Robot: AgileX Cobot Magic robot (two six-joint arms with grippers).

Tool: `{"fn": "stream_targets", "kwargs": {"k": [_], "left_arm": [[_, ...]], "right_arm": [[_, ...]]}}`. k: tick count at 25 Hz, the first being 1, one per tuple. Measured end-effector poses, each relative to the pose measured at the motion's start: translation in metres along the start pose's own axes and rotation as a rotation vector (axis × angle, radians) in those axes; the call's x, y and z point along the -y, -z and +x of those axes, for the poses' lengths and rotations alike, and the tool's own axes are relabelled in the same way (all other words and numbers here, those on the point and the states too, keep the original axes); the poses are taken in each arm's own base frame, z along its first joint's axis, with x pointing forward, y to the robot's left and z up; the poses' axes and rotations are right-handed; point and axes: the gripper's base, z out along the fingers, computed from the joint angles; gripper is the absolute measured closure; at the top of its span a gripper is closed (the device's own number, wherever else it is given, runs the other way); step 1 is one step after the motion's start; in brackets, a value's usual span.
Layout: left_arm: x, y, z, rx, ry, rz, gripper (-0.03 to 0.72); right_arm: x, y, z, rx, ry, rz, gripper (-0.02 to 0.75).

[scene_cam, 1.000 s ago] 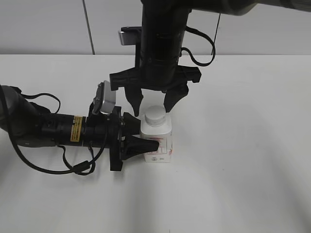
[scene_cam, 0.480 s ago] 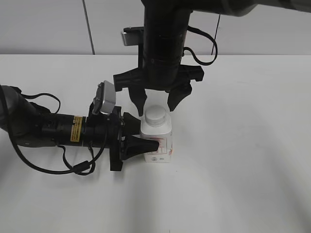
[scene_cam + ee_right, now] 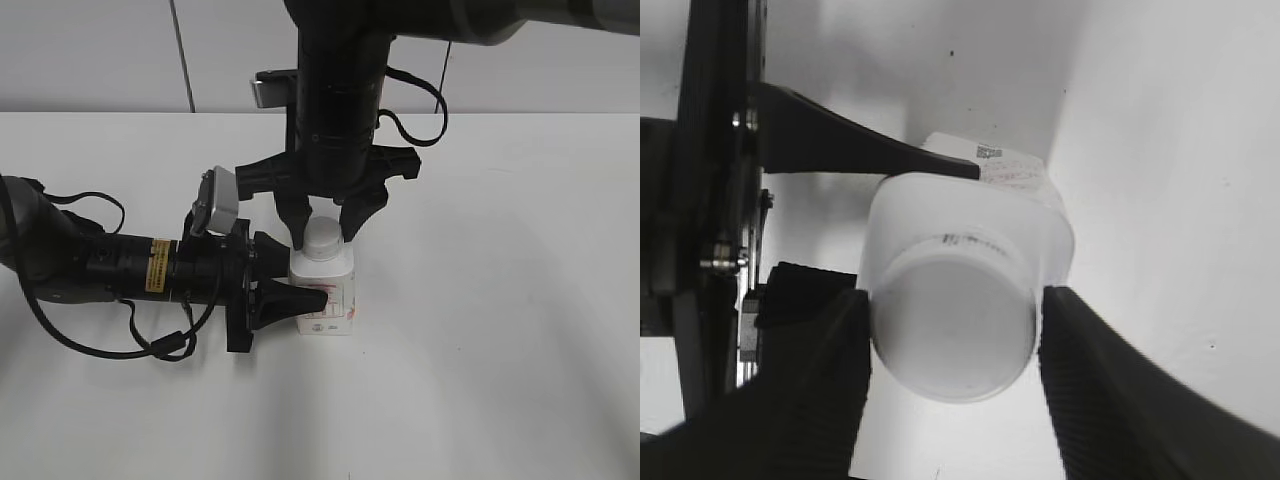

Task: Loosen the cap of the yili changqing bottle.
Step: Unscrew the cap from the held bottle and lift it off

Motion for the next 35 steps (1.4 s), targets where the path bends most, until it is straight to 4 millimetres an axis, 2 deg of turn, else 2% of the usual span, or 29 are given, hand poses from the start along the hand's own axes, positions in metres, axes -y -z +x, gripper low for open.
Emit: {"fn": "stream_targets", "kwargs": {"k": [3,10,16,25,28,35], "left_arm": [[0.0000,0.0000,0.0001,-0.001,-0.001,0.000,0.351],[-0.0001,0.0000,0.0002,-0.002,-0.001,-0.001,0.351],[0.0000,0.0000,0.0002,-0.002,-0.001,0.000,0.354],[0.0001,0.0000,0.0004,-0.005,-0.005,0.001,0.354],[0.0001,0.0000,0.0004,-0.005,-0.006,0.001,0.354],[0.0001,0.0000,0.0004,-0.005,-0.006,0.001,0.356]], "right_arm": [[-0.0004,0.0000,0.0000,0.000,-0.001,-0.004,0.344],[-0.0005,0.0000,0.0000,0.000,0.067,-0.006,0.349],[-0.0005,0.0000,-0.0001,0.003,0.429,-0.005,0.349],[0.0004,0.0003,-0.0008,0.006,1.147,0.000,0.350],[0.0003,0.0007,-0.0011,0.008,1.247,0.002,0.350],[0.0003,0.0007,-0.0011,0.008,1.261,0.001,0.350]]}}
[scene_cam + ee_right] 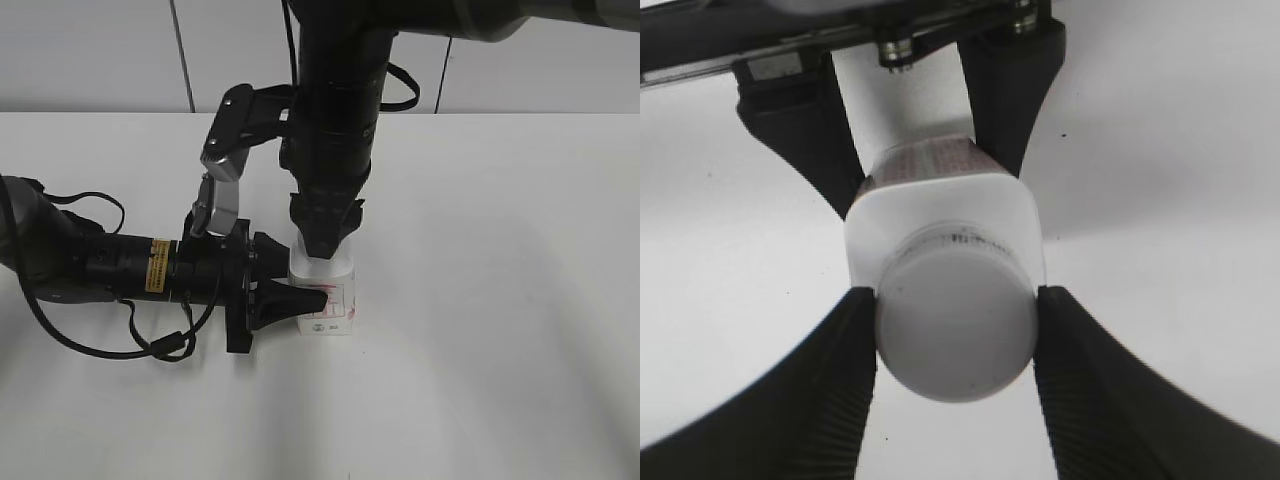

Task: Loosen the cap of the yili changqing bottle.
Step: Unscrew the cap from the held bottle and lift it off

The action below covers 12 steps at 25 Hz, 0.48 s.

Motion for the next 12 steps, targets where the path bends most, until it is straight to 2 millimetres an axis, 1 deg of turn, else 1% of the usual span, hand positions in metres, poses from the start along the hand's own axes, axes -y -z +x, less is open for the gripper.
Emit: {"fn": "stream_targets", "kwargs": {"k": [2,6,9,12], "left_arm": [[0.000,0.000,0.000,0.000,0.000,0.000,0.356],[0.000,0.000,0.000,0.000,0.001,-0.001,0.358],[0.000,0.000,0.000,0.000,0.001,-0.001,0.358],[0.000,0.000,0.000,0.000,0.001,0.000,0.358]], "right_arm": [[0.000,0.001,0.000,0.002,-0.029,0.001,0.328],[0.002,0.007,-0.003,0.023,-0.100,0.010,0.201],[0.005,0.016,-0.008,0.057,-0.169,0.027,0.169],[0.007,0.027,-0.010,0.086,-0.336,0.044,0.160]]}}
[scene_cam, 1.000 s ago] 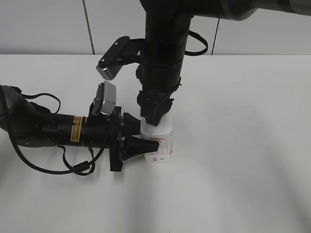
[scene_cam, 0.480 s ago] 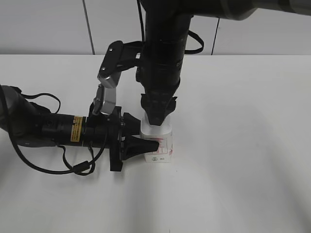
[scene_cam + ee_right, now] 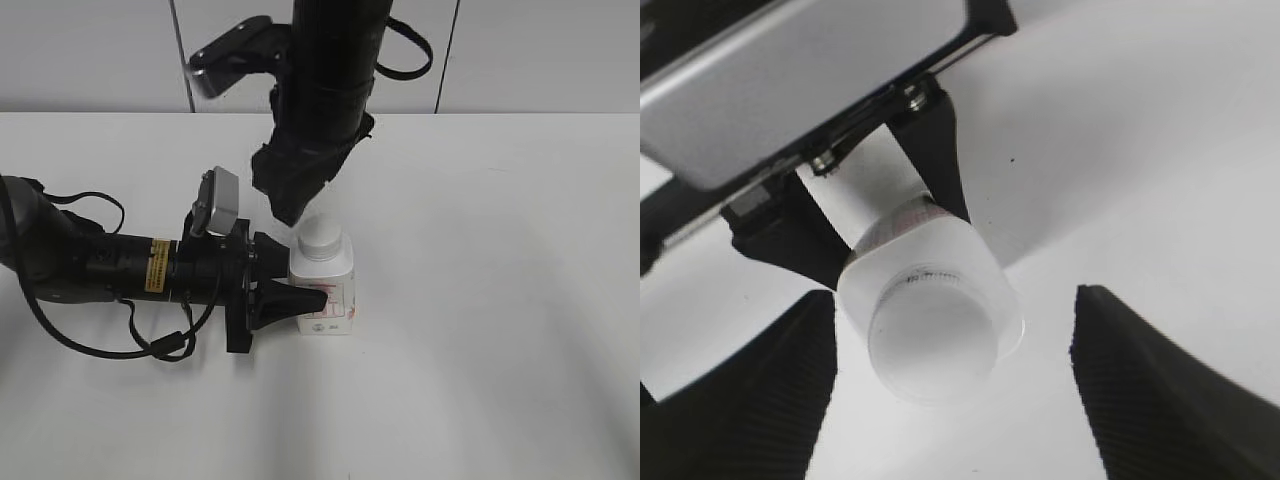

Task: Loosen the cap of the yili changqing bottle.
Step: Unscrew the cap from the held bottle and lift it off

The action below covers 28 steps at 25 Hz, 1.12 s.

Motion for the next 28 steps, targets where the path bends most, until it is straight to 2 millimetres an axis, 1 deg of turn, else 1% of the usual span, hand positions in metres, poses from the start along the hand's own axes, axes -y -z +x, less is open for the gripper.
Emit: {"fn": "stream_targets", "kwargs": {"k": [3,6,8,9,13,16,19,25,28], "left_arm": [[0.000,0.000,0.000,0.000,0.000,0.000,0.358],[0.000,0.000,0.000,0.000,0.000,0.001,0.358],[0.000,0.000,0.000,0.000,0.000,0.001,0.358],[0.000,0.000,0.000,0.000,0.000,0.001,0.358],[0.000,0.000,0.000,0.000,0.000,0.001,0.358],[0.000,0.000,0.000,0.000,-0.002,0.001,0.358],[0.000,0.000,0.000,0.000,-0.002,0.001,0.358],[0.000,0.000,0.000,-0.001,-0.002,0.003,0.358],[0.000,0.000,0.000,-0.001,-0.002,0.003,0.358]], "right_arm": [[0.001,0.008,0.001,0.011,-0.294,0.024,0.160],[0.003,0.009,0.002,0.011,-0.599,0.050,0.160],[0.003,0.009,0.002,0.013,-0.734,0.056,0.160],[0.003,0.009,0.002,0.015,-0.775,0.053,0.160],[0.001,0.008,0.002,0.015,-0.840,0.027,0.160],[-0.002,-0.001,0.007,-0.023,-0.862,0.021,0.160],[-0.004,-0.009,0.012,-0.056,-0.869,0.015,0.160],[-0.004,-0.011,0.013,-0.066,-0.874,0.014,0.159],[-0.004,-0.021,0.013,-0.088,-0.874,0.014,0.159]]}}
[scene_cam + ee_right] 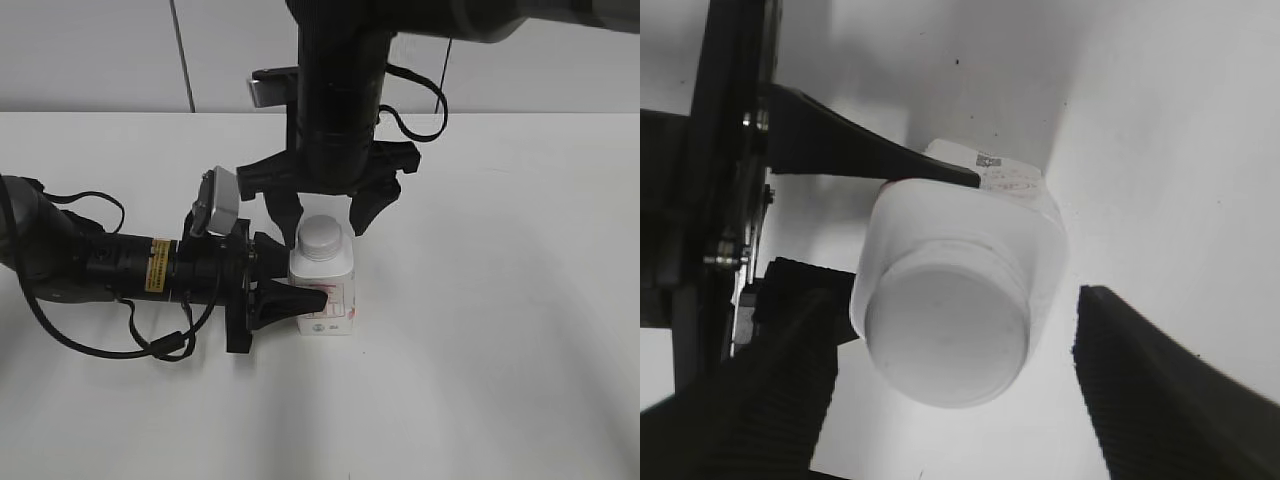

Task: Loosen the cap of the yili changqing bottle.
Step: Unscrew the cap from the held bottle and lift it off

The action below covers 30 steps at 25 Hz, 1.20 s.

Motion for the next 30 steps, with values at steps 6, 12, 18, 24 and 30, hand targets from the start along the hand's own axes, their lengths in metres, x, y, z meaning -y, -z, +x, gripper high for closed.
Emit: {"fn": "stream_targets", "kwargs": {"k": [6,12,18,24,30], "left_arm": [[0.0000,0.0000,0.0000,0.000,0.000,0.000,0.358],[0.0000,0.0000,0.0000,0.000,0.000,0.000,0.358],[0.0000,0.0000,0.0000,0.000,0.000,0.000,0.358],[0.0000,0.0000,0.0000,0.000,0.000,0.000,0.358],[0.0001,0.0000,0.0000,0.000,0.000,0.001,0.358]], "right_arm": [[0.0001,-0.0031,-0.0004,-0.006,-0.014,0.004,0.164],[0.0002,-0.0031,-0.0004,-0.006,-0.016,0.004,0.350],[0.0001,-0.0031,-0.0005,-0.005,-0.007,0.003,0.356],[-0.0001,-0.0031,-0.0004,-0.006,0.320,0.000,0.356],[-0.0004,-0.0024,-0.0009,-0.002,0.790,-0.001,0.356]]}}
